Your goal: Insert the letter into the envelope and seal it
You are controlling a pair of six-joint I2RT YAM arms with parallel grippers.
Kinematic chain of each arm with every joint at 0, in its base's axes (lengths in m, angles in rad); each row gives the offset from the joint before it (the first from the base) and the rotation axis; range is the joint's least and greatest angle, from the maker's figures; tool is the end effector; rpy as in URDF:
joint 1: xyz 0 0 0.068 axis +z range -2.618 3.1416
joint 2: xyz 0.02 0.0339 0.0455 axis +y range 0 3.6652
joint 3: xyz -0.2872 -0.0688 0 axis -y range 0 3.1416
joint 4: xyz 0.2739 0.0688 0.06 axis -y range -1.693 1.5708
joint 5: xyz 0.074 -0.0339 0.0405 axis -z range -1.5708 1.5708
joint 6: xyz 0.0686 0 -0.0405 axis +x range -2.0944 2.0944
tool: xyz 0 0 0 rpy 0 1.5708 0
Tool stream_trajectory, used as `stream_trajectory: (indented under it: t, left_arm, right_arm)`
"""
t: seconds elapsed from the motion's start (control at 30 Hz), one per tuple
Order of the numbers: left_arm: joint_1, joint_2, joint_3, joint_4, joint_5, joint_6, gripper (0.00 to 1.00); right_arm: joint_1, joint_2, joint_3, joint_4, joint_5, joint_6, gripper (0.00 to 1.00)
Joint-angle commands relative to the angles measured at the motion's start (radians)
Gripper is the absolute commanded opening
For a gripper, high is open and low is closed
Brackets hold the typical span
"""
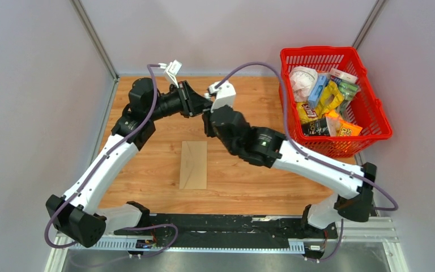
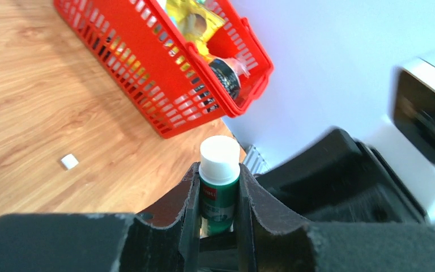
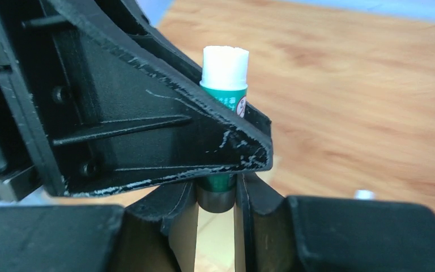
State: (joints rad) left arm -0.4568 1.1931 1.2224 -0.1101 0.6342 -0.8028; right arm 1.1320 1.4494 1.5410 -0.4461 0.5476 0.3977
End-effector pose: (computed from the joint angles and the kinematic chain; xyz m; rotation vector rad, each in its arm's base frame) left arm 0.2647 -0.1754 0.4380 0.2242 1.8450 -1.4381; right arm 0.1924 0.3259 0.4374 -0.3300 1.8765 0.5225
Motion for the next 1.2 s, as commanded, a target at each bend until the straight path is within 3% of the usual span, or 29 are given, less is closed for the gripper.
stream_trajectory:
  t: [0.0,0.1,0.2,0.3,0.37,0.47,0.57,0.77,0.9,1.03,1.17]
  left_arm:
    - [-0.023,0.059,0.037,-0.138,-0.139,0.028,0.00]
    - [-0.029,0.072,0.037,-0.172,-0.172,0.024,0.00]
    - [-0.029,0.071,0.026,-0.169,-0.189,0.016,0.00]
    - [-0.028,0.063,0.031,-0.177,-0.186,0.043,0.00]
    - [-0.026,0.060,0.031,-0.181,-0.179,0.056,0.00]
    - [-0.020,0.050,0.026,-0.178,-0.153,0.079,0.00]
    - [0.003,0.023,-0.004,-0.143,-0.073,0.099,0.00]
    - [0.026,-0.027,-0.076,-0.036,0.162,0.192,0.00]
    - [0.026,-0.067,-0.164,0.079,0.304,0.251,0.00]
    - [0.026,-0.059,-0.184,0.086,0.384,0.269,0.00]
    - [0.026,-0.064,-0.184,0.059,0.424,0.298,0.00]
  right_arm:
    - [0.162,0.172,0.178,-0.072,0.541,-0.333,0.02]
    - [0.221,0.270,0.222,0.055,0.707,-0.592,0.02]
    - [0.227,0.287,0.231,0.040,0.669,-0.587,0.13]
    - [0.204,0.202,0.203,-0.048,0.496,-0.447,0.51]
    - [0.187,0.116,0.150,-0.042,0.327,-0.404,0.65]
    - [0.160,-0.004,0.061,-0.031,0.156,-0.350,0.76]
    - [0.088,-0.127,-0.024,-0.054,-0.009,-0.255,0.79]
    - [-0.208,-0.300,-0.146,-0.138,-0.280,-0.051,0.78]
    - [-0.328,-0.270,-0.154,-0.198,-0.380,0.021,0.75]
    - [-0.396,-0.245,-0.219,-0.135,-0.503,0.101,0.75]
    - [-0.439,-0.152,-0.219,-0.186,-0.454,0.150,0.68]
